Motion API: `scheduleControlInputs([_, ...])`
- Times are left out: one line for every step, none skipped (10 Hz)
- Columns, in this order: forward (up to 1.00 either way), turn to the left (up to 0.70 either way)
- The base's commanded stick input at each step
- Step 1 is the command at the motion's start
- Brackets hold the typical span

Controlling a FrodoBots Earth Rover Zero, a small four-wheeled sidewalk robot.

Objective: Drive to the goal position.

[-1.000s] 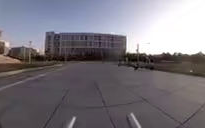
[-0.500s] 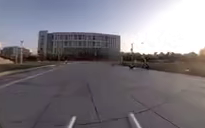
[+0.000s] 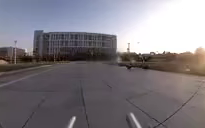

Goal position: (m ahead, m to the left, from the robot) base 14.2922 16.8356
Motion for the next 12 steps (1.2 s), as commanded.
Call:
scheduleControlInputs([0.7,0.0])
scheduleControlInputs([0.7,0.0])
scheduleControlInputs([0.7,0.0])
scheduleControlInputs([0.7,0.0])
scheduleControlInputs([0.7,0.0])
scheduleControlInputs([0.7,0.0])
scheduleControlInputs([0.7,0.0])
scheduleControlInputs([0.7,0.0])
scheduleControlInputs([0.7,0.0])
scheduleControlInputs([0.7,0.0])
scheduleControlInputs([0.7,0.0])
scheduleControlInputs([0.7,0.0])
